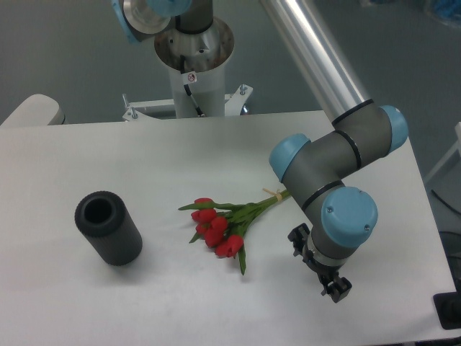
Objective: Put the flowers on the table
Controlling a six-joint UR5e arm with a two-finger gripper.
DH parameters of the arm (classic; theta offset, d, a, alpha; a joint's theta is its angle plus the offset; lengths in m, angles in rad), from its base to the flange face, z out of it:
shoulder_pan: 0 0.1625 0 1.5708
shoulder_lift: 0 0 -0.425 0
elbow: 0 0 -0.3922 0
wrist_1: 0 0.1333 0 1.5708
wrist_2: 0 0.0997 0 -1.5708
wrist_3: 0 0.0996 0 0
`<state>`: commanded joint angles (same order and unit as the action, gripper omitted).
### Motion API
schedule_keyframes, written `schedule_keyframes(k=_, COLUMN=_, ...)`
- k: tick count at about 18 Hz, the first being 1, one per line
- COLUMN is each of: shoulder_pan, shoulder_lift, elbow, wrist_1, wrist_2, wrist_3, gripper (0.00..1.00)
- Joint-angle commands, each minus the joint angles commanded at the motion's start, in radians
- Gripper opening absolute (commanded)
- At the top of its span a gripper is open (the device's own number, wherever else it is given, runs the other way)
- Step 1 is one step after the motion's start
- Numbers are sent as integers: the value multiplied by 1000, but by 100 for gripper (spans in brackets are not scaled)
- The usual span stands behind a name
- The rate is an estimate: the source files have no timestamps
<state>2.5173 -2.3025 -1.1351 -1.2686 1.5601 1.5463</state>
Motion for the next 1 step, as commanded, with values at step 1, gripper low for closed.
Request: schedule_keyframes(k=1, shoulder_pan=0, shoulder_lift=0, elbow=0, wrist_1=0, wrist_2=0, wrist_3=0, gripper=100)
